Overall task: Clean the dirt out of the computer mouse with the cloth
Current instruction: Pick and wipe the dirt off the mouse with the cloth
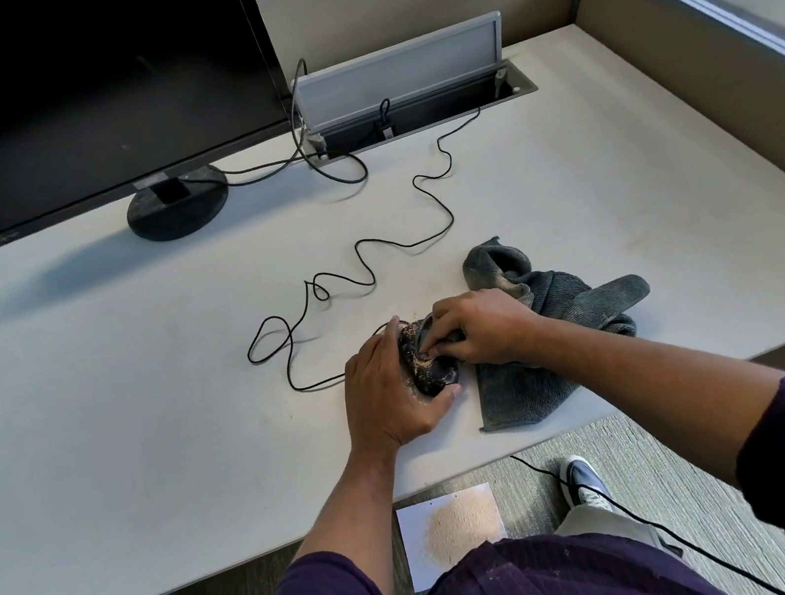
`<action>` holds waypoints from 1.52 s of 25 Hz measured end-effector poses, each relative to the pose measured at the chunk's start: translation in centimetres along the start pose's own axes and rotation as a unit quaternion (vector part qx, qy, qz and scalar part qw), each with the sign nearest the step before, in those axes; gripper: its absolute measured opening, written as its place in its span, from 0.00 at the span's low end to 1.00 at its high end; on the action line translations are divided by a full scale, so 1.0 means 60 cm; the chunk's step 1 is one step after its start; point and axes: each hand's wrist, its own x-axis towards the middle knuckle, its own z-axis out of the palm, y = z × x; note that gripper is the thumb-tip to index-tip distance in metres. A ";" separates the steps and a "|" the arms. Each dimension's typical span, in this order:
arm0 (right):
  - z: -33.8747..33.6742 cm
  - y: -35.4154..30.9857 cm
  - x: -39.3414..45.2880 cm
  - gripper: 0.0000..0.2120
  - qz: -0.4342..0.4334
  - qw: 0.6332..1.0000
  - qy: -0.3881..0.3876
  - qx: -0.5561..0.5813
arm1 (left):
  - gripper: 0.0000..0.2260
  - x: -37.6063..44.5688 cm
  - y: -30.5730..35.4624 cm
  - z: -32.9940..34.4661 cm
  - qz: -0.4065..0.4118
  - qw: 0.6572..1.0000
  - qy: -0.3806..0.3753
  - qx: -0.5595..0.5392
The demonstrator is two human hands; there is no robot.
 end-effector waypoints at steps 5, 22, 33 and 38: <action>-0.001 0.001 0.001 0.08 0.001 1.000 -0.013 0.012 | 0.49 -0.001 -0.002 0.002 0.002 1.000 0.002 -0.005; -0.002 0.005 -0.001 0.08 0.005 1.000 0.013 -0.006 | 0.50 -0.002 -0.005 0.004 -0.002 1.000 -0.004 0.000; 0.007 -0.003 -0.026 0.09 -0.089 0.996 0.015 0.002 | 0.50 -0.002 -0.002 0.000 0.003 1.000 -0.006 -0.001; 0.011 0.002 -0.028 0.08 -0.095 0.995 0.019 0.016 | 0.50 -0.002 -0.002 0.000 0.001 1.000 -0.007 0.002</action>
